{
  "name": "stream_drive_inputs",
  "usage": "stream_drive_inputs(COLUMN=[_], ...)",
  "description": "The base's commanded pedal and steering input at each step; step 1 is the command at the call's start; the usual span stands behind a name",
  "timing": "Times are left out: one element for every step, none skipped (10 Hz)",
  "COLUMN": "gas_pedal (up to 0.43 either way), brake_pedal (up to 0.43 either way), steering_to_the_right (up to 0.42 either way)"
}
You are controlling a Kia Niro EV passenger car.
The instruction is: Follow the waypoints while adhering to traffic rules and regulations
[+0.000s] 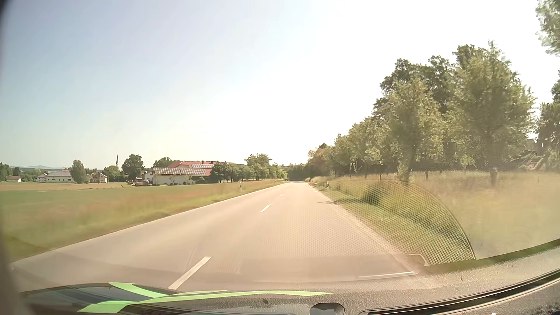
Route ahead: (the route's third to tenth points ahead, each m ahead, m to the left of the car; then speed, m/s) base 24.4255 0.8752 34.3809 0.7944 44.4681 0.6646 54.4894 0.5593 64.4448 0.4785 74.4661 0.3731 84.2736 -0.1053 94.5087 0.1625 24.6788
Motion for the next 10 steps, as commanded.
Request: stream_drive_inputs(gas_pedal=[0.248,0.268,0.28,0.28,0.28,0.287,0.299,0.311,0.311,0.311], brake_pedal=[0.0,0.0,0.0,0.0,0.0,0.0,0.0,0.0,0.0,0.0], steering_to_the_right=[-0.001,0.0,0.001,0.001,0.001,0.001,0.001,0.002,0.002,0.001])
